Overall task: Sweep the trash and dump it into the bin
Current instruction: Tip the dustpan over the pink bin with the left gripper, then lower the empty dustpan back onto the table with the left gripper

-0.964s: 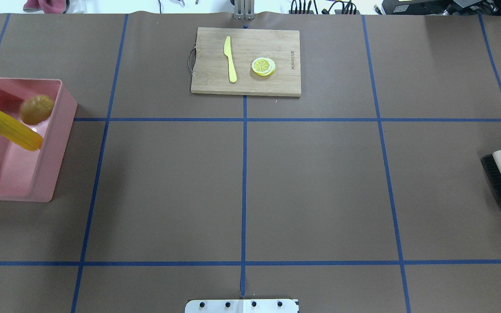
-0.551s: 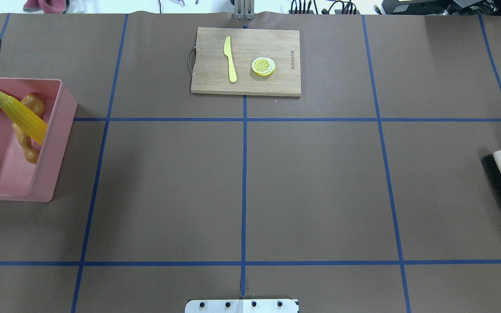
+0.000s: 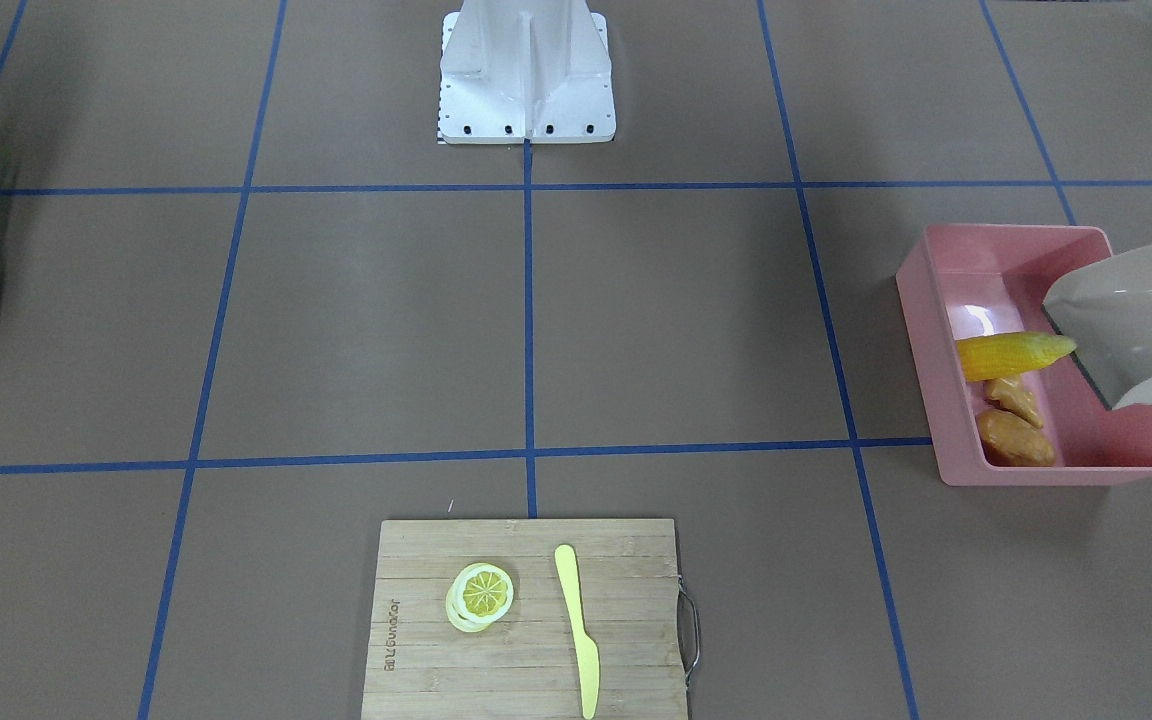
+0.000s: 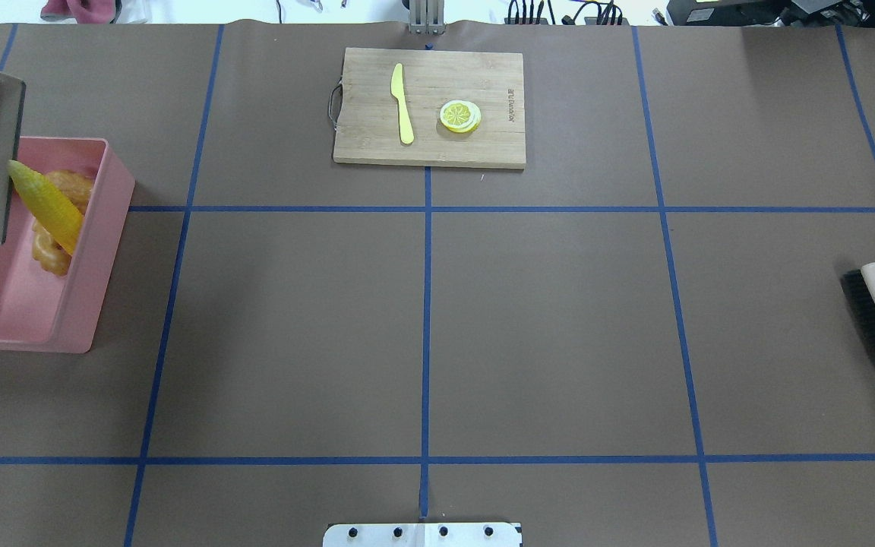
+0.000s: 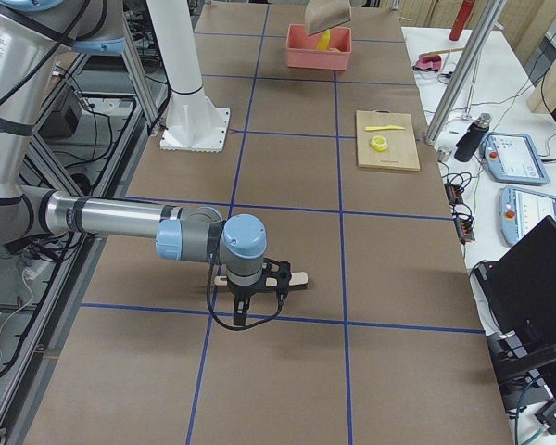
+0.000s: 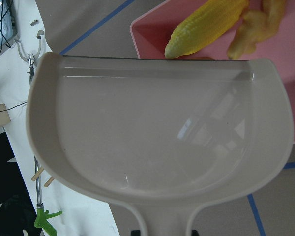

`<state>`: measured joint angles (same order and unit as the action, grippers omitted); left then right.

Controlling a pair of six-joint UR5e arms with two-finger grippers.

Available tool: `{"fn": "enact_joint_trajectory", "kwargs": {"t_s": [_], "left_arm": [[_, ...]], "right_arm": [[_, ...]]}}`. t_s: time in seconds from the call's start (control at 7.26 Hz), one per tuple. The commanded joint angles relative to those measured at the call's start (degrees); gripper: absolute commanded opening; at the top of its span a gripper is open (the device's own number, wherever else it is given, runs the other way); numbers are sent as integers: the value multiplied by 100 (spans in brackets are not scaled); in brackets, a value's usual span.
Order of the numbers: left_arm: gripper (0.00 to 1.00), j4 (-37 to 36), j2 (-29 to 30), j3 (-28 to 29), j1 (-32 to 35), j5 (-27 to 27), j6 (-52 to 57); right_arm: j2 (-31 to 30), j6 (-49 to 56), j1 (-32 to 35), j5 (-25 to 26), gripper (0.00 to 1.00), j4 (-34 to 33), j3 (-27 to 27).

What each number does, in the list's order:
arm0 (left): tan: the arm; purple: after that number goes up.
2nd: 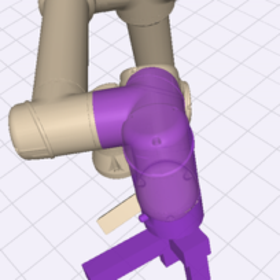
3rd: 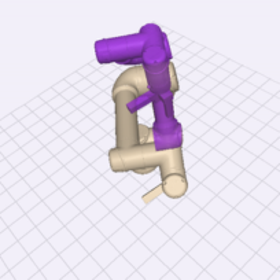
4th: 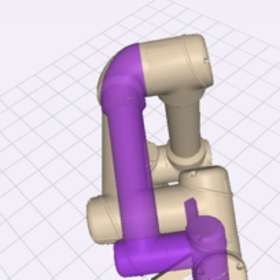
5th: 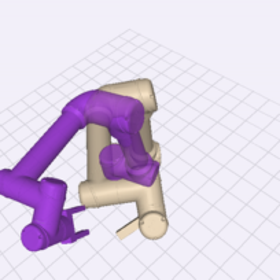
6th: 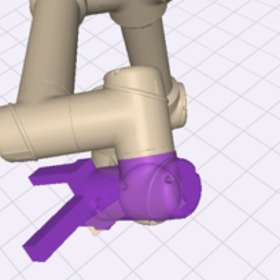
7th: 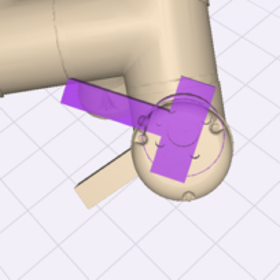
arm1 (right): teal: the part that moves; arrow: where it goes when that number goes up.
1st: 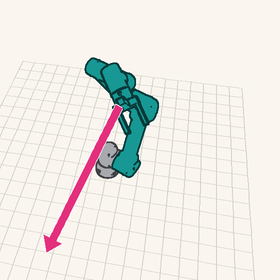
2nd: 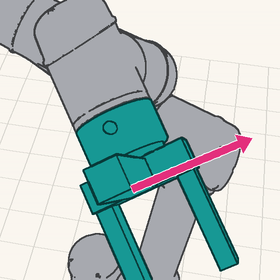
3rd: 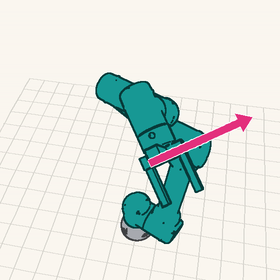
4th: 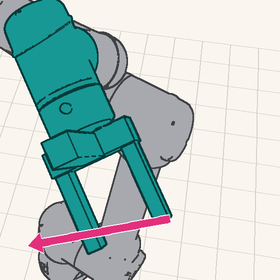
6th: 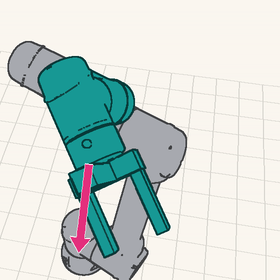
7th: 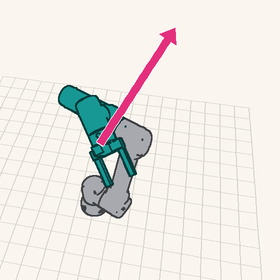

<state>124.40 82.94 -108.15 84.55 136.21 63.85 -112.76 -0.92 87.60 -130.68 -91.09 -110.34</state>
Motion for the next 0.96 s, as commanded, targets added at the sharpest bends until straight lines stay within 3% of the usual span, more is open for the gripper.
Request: {"fn": "enact_joint_trajectory", "kwargs": {"t_s": [0.0,0.41,0.55,0.83], "left_arm": [[0,-21,3,-4,9,581,-338],[0,-12,-6,-13,79,1256,-678],[0,-3,29,-30,71,1563,-1255],[0,-3,431,-100,-199,1654,-2328]], "right_arm": [[-44,109,160,272,100,-382,-260],[26,30,152,298,100,-461,-111],[35,39,152,411,100,-462,-24],[78,39,152,473,100,-453,-49]]}}
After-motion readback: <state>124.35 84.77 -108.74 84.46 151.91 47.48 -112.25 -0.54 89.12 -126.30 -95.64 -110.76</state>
